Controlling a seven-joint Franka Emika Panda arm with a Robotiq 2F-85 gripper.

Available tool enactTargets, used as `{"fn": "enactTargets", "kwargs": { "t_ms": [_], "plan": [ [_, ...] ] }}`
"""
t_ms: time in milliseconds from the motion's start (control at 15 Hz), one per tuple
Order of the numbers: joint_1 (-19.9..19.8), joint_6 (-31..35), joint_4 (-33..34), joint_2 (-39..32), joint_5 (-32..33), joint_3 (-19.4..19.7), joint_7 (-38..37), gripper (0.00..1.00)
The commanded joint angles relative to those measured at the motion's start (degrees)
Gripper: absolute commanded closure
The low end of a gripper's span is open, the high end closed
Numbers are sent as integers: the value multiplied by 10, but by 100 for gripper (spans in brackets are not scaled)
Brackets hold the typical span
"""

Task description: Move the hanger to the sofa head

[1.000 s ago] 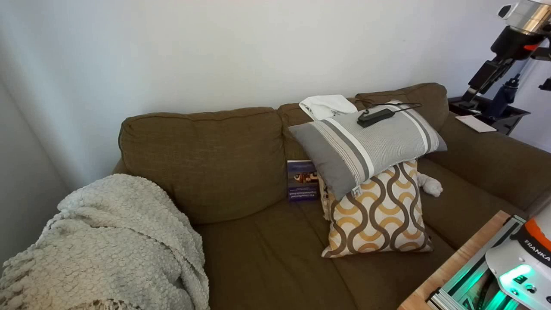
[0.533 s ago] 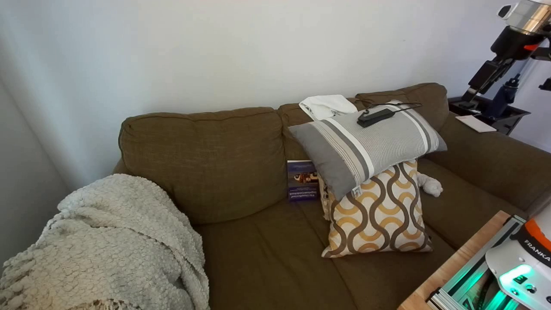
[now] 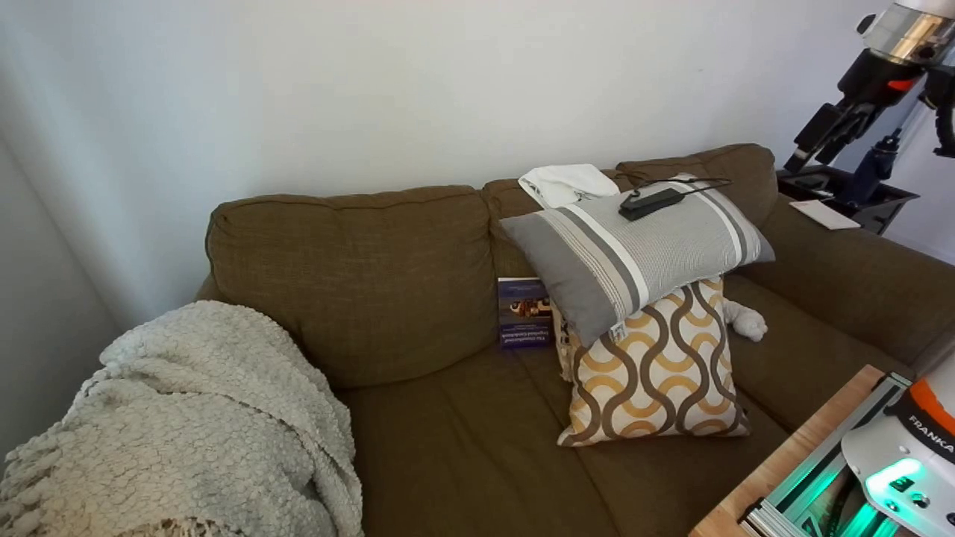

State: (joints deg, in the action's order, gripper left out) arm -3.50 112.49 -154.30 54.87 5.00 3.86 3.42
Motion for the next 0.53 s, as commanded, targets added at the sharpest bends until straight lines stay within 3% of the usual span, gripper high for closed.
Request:
{"fn": "enactTargets", "kwargs": {
  "t_ms": [0,267,467],
  "plan": [
    [-4,61,25,-79,-27,36,-6,0],
    [-27,101,76,-184,-36,62,-16,0],
    [-41,105,130,-247,-25,95,35,0]
  ]
}}
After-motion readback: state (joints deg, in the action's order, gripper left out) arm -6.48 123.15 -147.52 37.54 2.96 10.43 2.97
